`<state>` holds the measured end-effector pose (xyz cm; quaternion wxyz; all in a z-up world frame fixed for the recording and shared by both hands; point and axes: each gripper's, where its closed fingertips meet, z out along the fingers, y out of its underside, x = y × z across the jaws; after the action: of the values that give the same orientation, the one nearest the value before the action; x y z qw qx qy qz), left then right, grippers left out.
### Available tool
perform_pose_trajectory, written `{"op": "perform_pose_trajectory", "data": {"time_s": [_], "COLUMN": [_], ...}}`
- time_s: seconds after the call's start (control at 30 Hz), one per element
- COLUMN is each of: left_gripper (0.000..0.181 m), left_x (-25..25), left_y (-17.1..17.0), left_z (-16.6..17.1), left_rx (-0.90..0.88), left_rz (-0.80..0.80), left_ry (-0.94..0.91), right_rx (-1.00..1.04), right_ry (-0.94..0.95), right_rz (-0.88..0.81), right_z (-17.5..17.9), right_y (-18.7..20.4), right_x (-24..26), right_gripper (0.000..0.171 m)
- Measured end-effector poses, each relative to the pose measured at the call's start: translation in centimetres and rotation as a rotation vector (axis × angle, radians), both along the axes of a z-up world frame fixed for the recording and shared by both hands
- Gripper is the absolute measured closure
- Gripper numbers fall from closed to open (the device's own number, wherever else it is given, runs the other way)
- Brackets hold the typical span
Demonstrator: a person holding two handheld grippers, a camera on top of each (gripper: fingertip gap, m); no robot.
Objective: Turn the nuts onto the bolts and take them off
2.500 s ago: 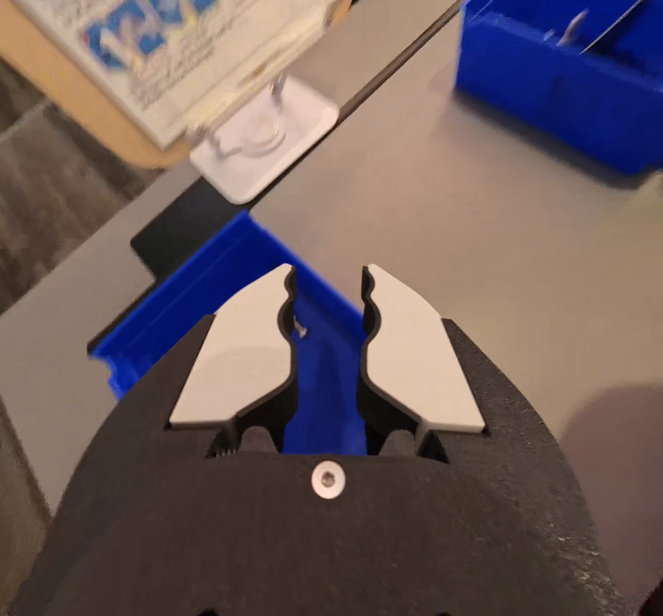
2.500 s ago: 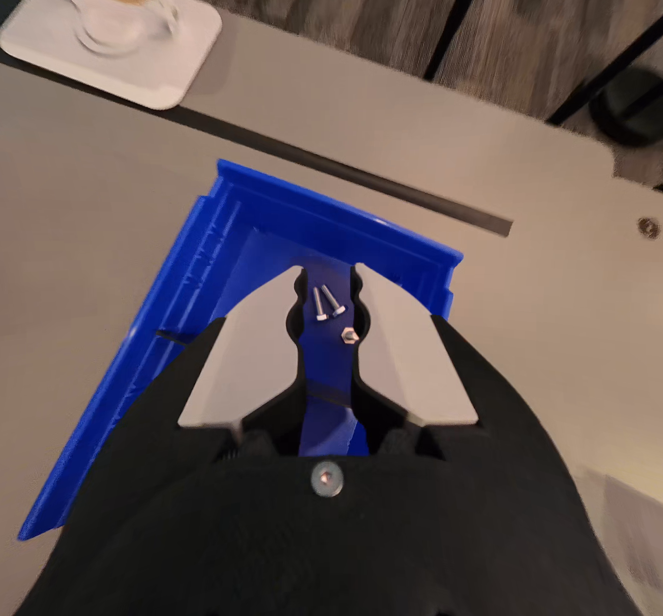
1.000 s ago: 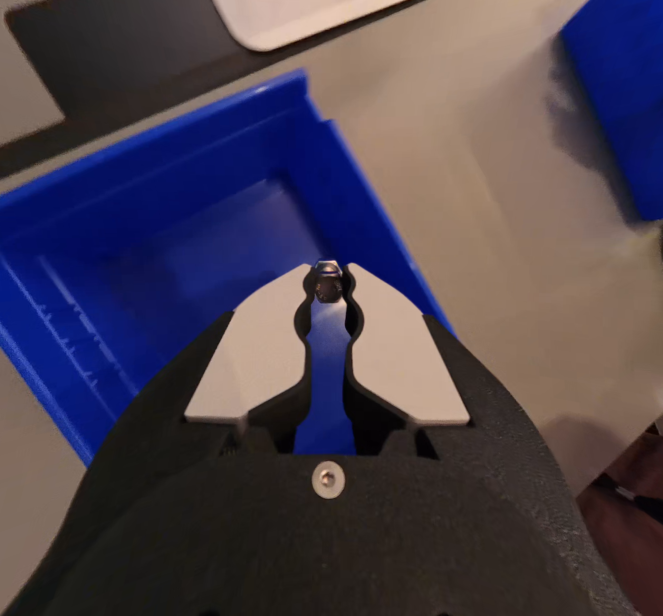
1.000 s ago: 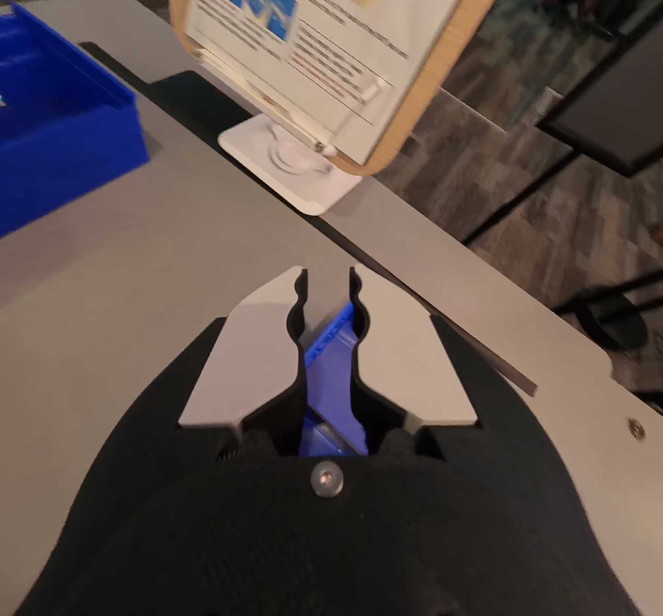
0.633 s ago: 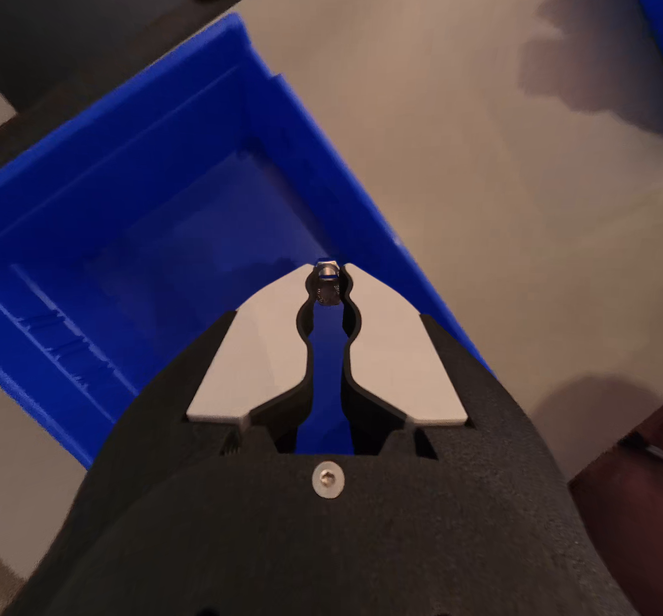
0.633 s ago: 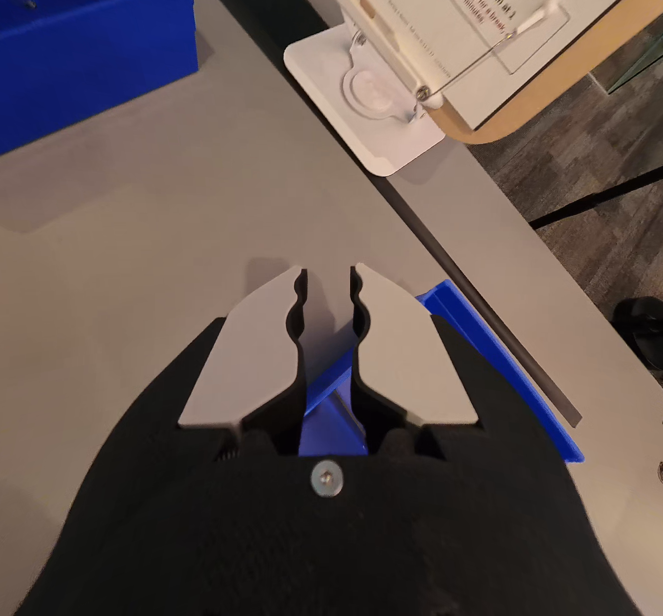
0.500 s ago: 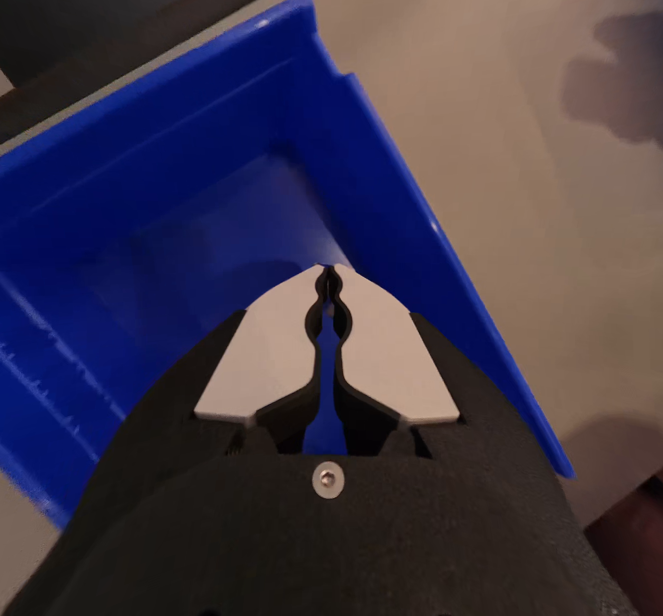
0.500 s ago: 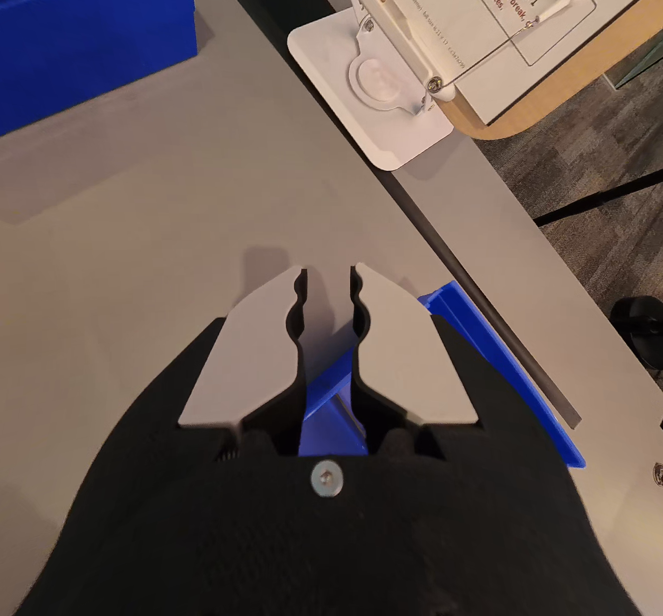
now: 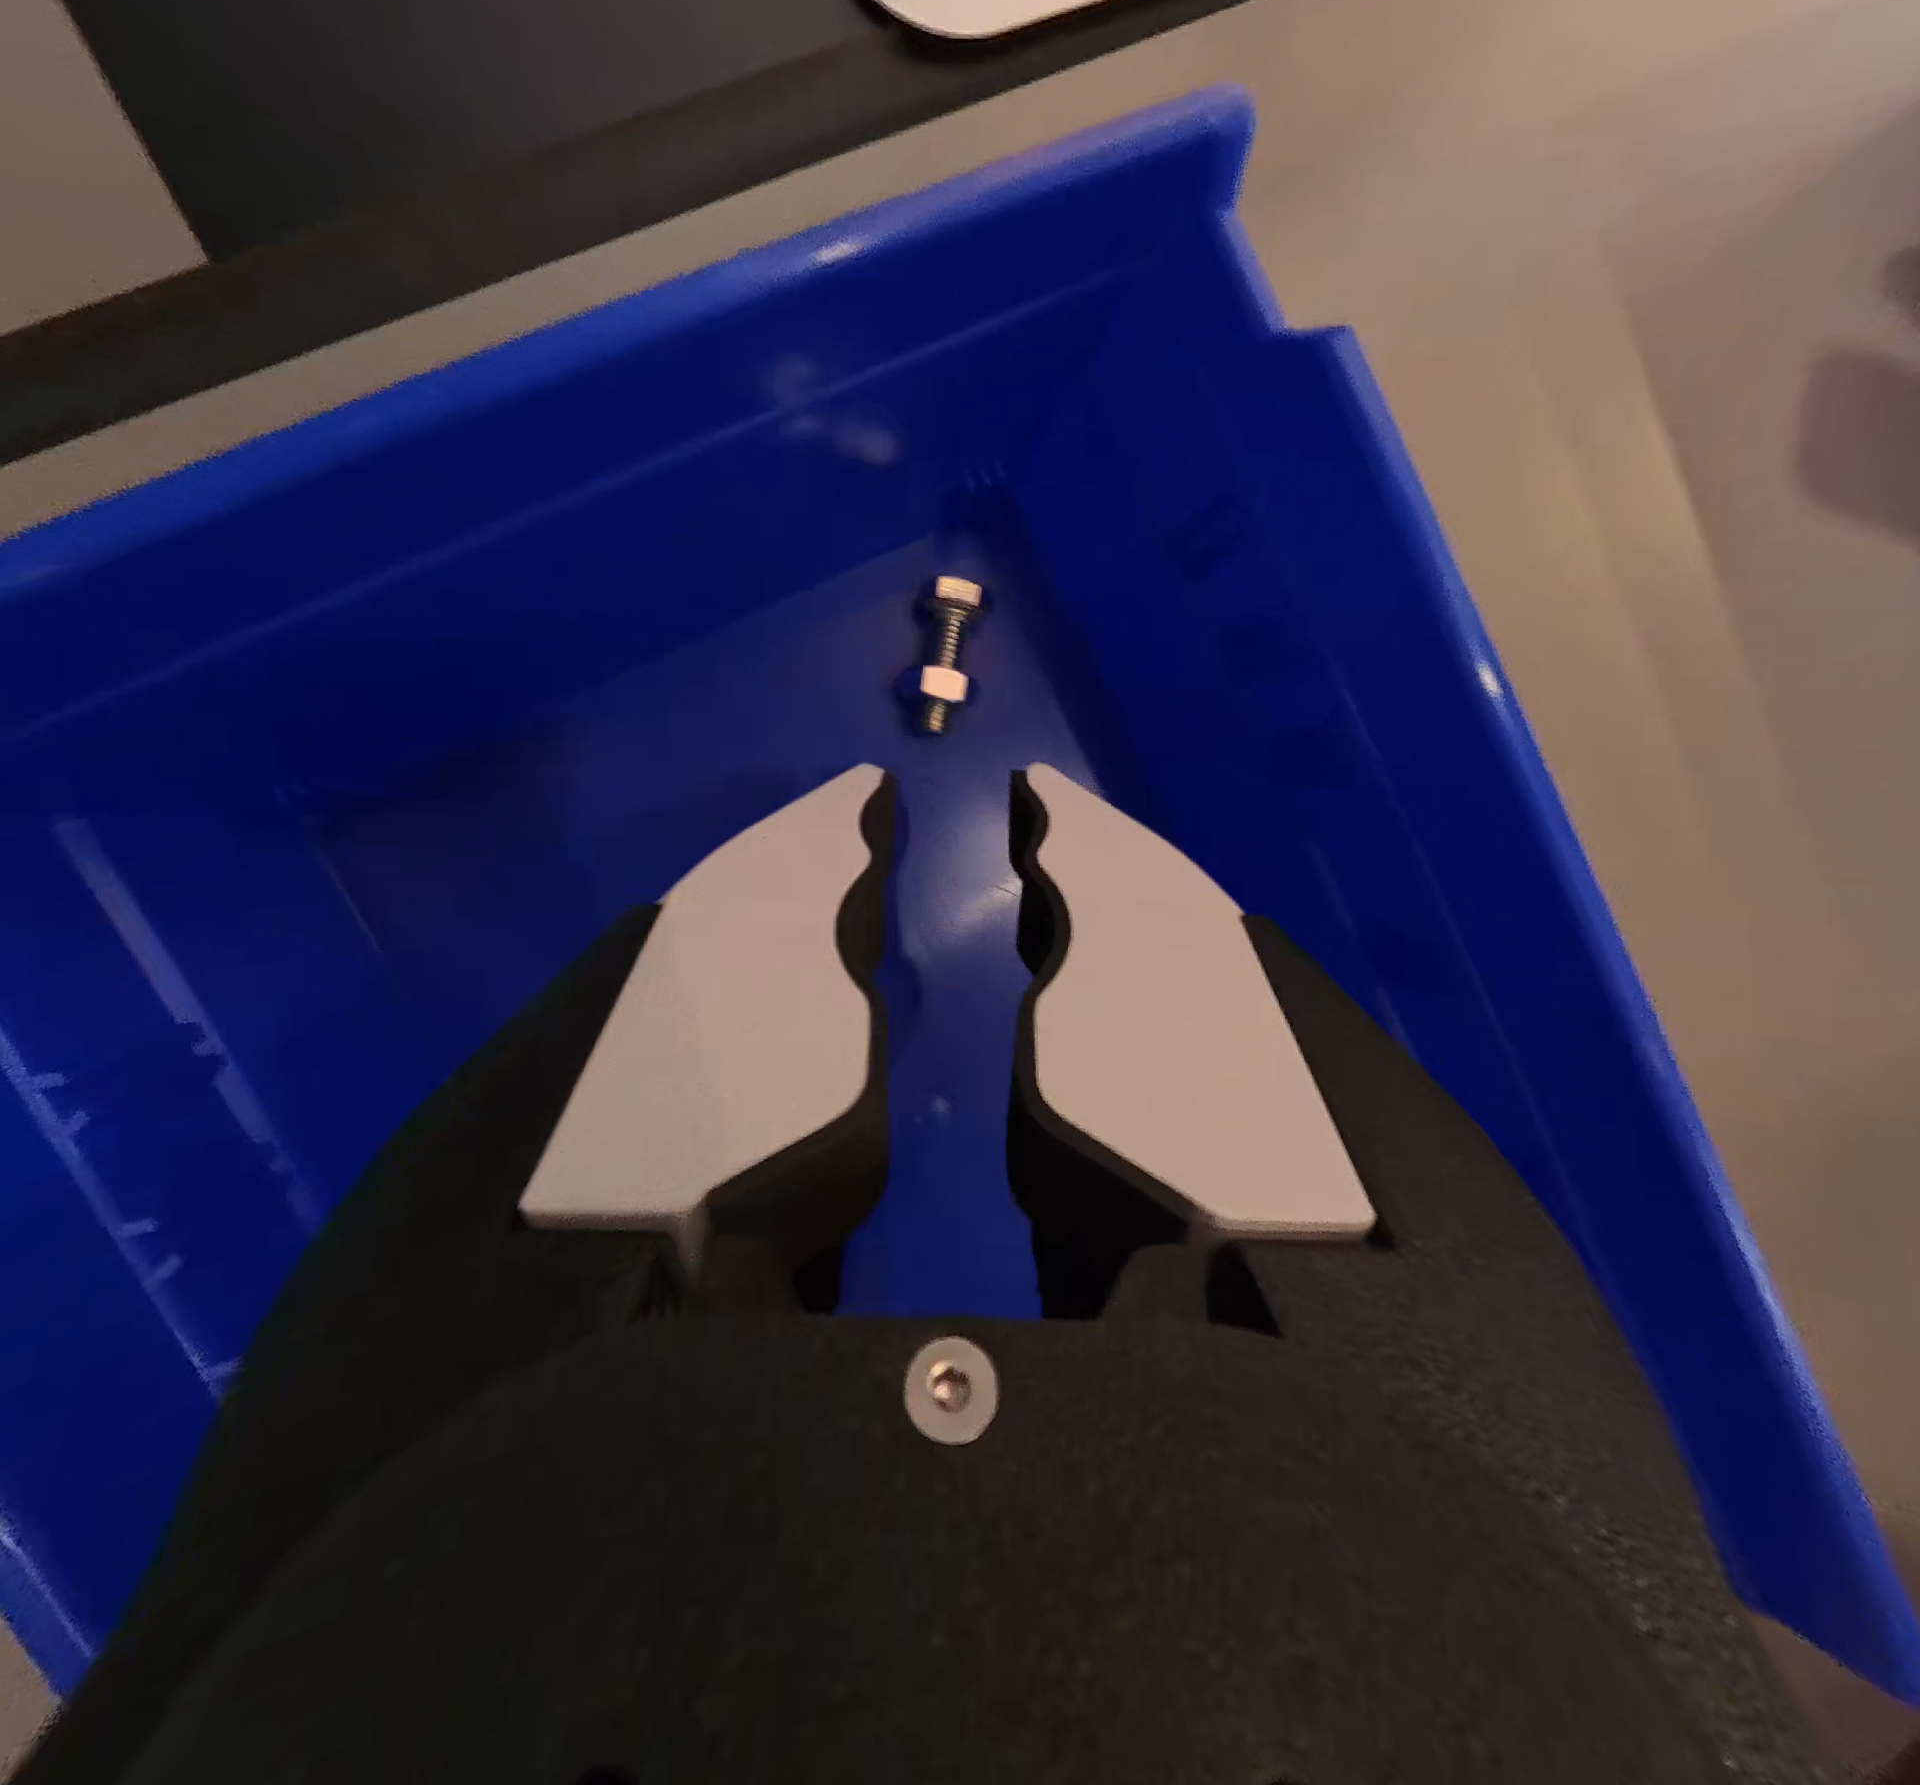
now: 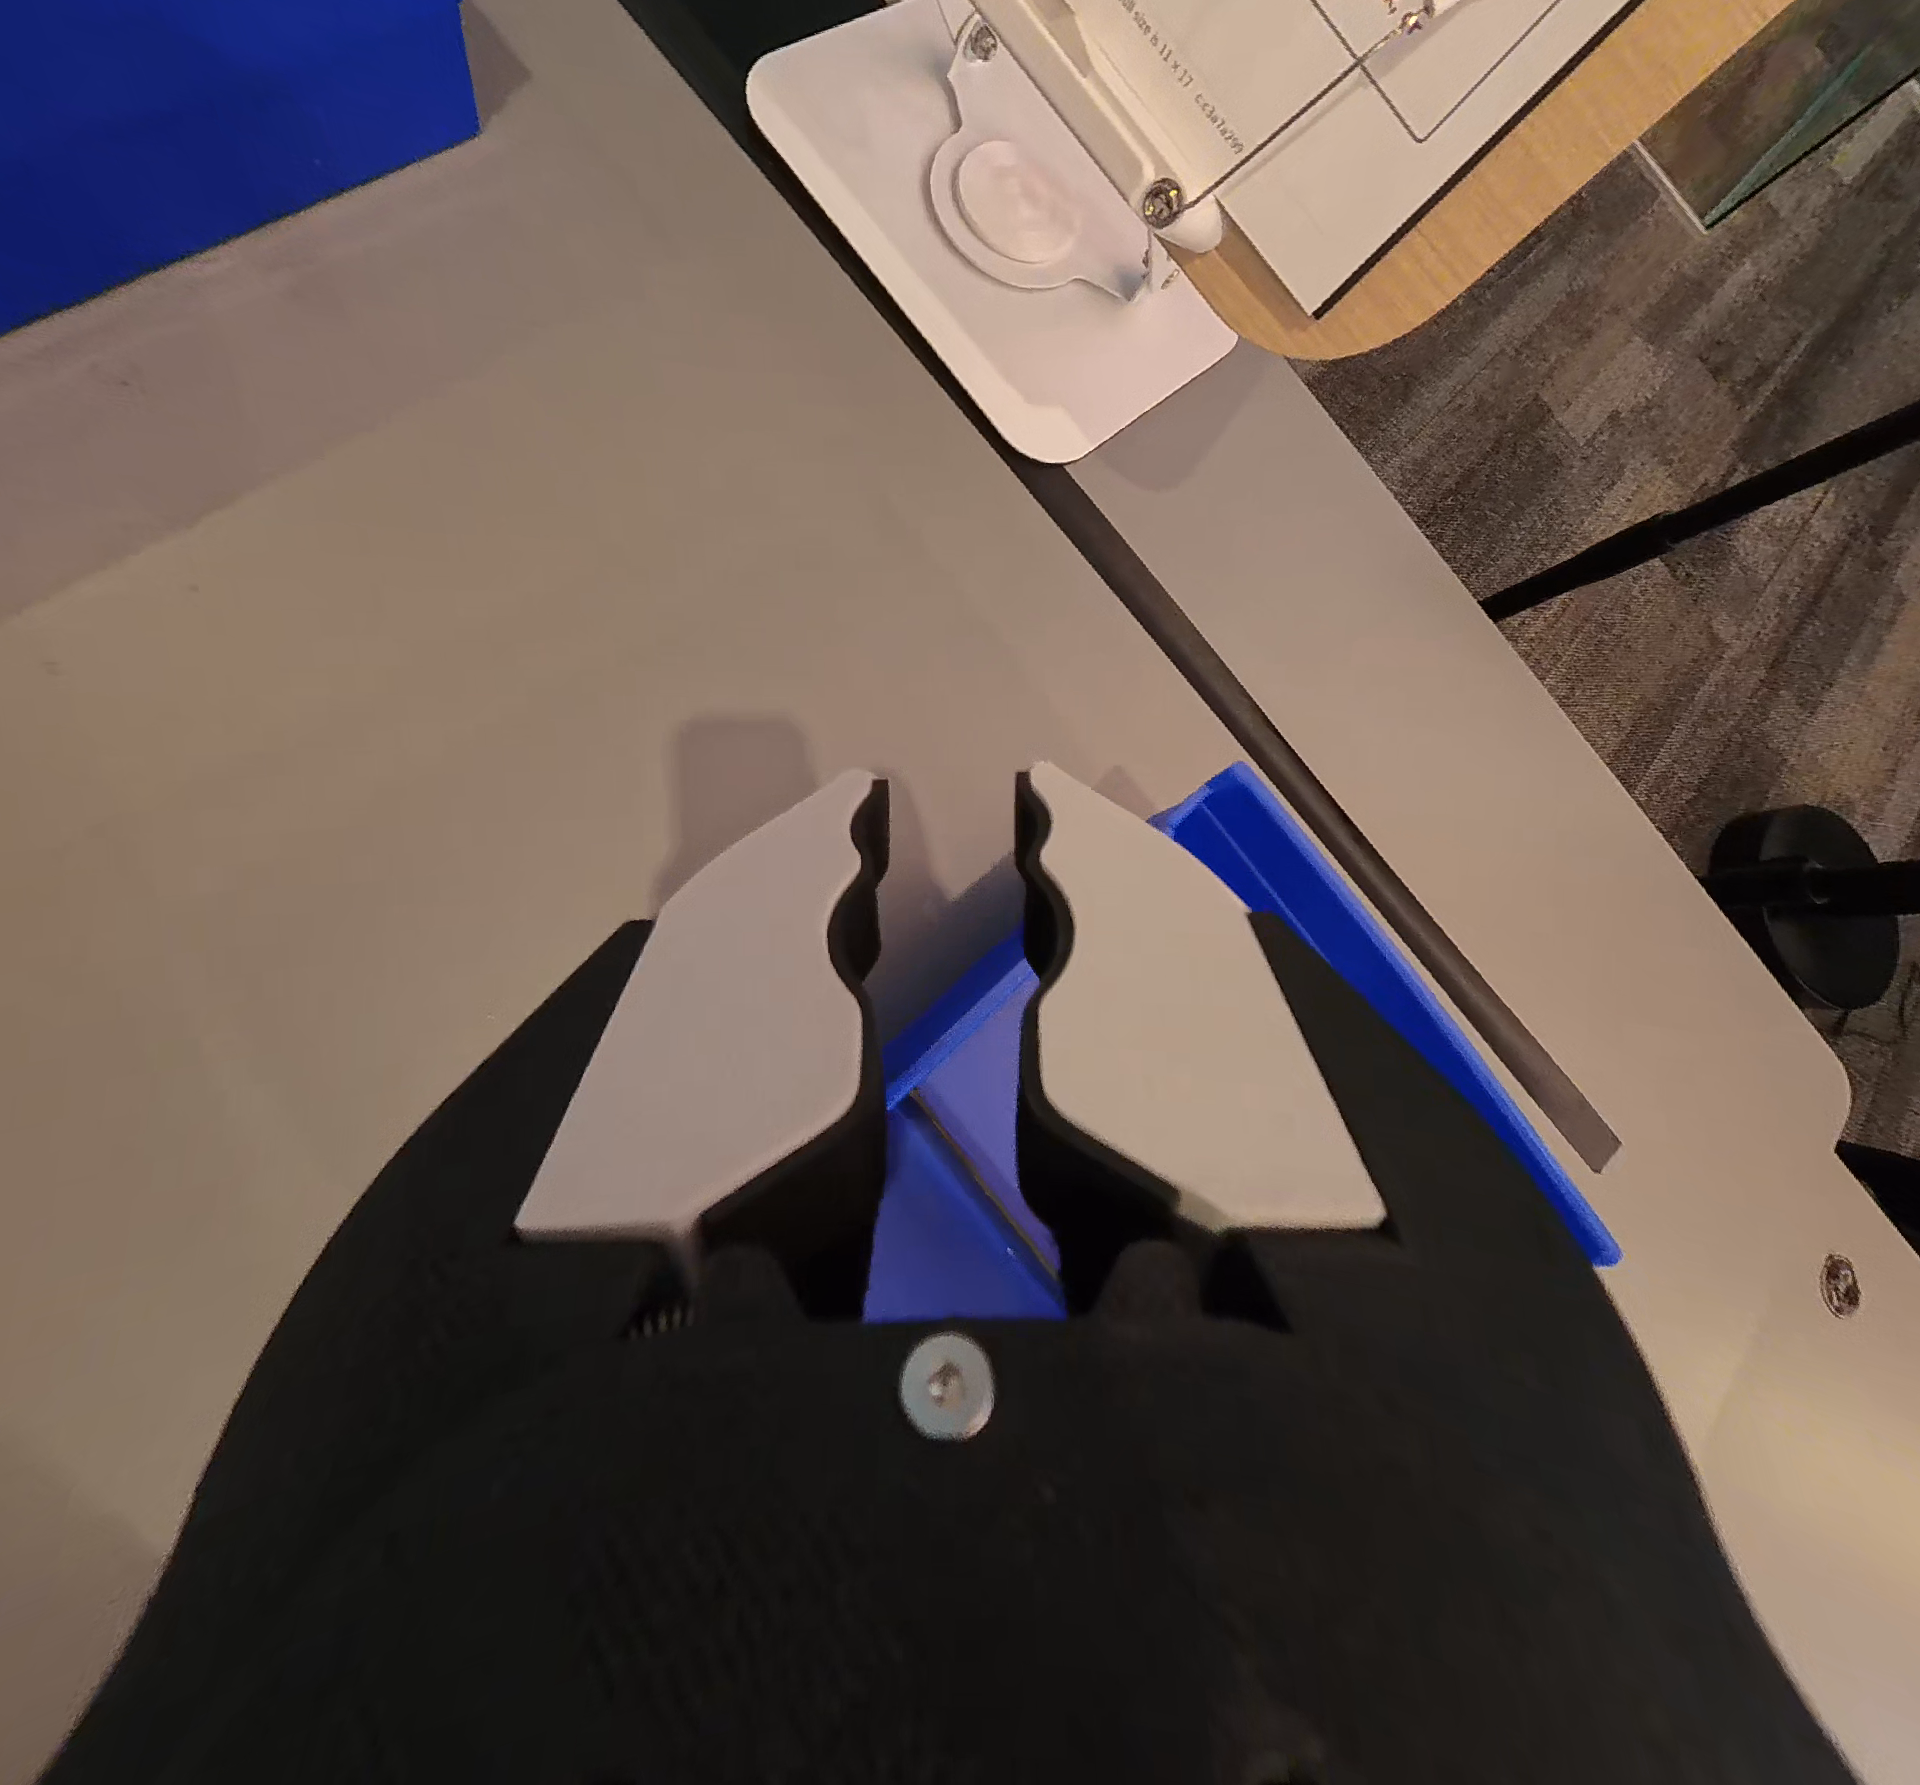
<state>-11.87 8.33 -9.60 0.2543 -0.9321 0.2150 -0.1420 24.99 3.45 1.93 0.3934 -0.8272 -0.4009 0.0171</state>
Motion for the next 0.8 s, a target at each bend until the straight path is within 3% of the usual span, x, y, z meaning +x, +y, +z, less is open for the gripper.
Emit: {"op": "perform_pose_trajectory", "data": {"time_s": [0.2, 0.3, 0.4, 0.6, 0.8], "left_gripper": [0.156, 0.143, 0.141, 0.171, 0.171], "left_x": [0.4, 1.5, 0.3, 0.7, -0.1], "left_y": [2.2, 1.8, 2.0, 1.6, -0.6], "left_z": [-2.5, -4.0, -5.5, -5.4, -4.5], "left_rx": [0.097, 0.033, 0.02, 0.036, -0.035], "left_rz": [-0.038, -0.082, -0.072, -0.133, -0.215], "left_ry": [0.107, 0.08, 0.217, 0.241, 0.178], "right_rx": [-0.018, -0.025, -0.033, -0.037, -0.049], "right_ry": [-0.023, -0.045, -0.065, -0.07, -0.083], "right_rz": [0.004, 0.014, 0.017, 0.022, 0.03], "right_z": [-0.6, -0.9, -1.2, -1.2, -1.6], "right_y": [0.0, -0.1, -0.1, -0.3, -0.4], "right_x": [0.2, 0.1, 0.2, 0.2, 0.1], "right_gripper": [0.147, 0.147, 0.147, 0.147, 0.147]}}
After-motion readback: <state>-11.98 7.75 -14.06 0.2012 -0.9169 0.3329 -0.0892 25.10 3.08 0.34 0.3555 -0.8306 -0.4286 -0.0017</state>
